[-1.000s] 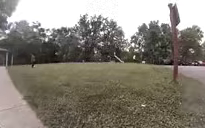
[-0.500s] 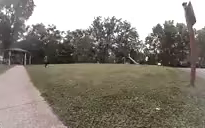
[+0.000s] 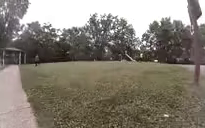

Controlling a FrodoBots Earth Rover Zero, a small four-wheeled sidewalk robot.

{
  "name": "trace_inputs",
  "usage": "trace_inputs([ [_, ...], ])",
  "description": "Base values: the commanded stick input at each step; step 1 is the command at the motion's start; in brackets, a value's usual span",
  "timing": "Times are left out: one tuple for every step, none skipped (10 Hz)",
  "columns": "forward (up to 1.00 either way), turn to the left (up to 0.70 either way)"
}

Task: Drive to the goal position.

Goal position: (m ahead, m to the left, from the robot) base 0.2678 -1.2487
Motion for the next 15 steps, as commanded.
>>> trace_inputs([
  [0.70,0.00],
  [0.70,0.00],
  [0.70,0.00],
  [0.70,0.00],
  [0.70,0.00],
  [0.70,0.00],
  [0.46,0.00],
  [0.00,0.20],
  [0.00,0.70],
  [0.00,0.70],
  [0.00,0.70],
  [0.00,0.70],
  [0.00,0.70],
  [0.00,0.70],
  [0.00,0.70],
])
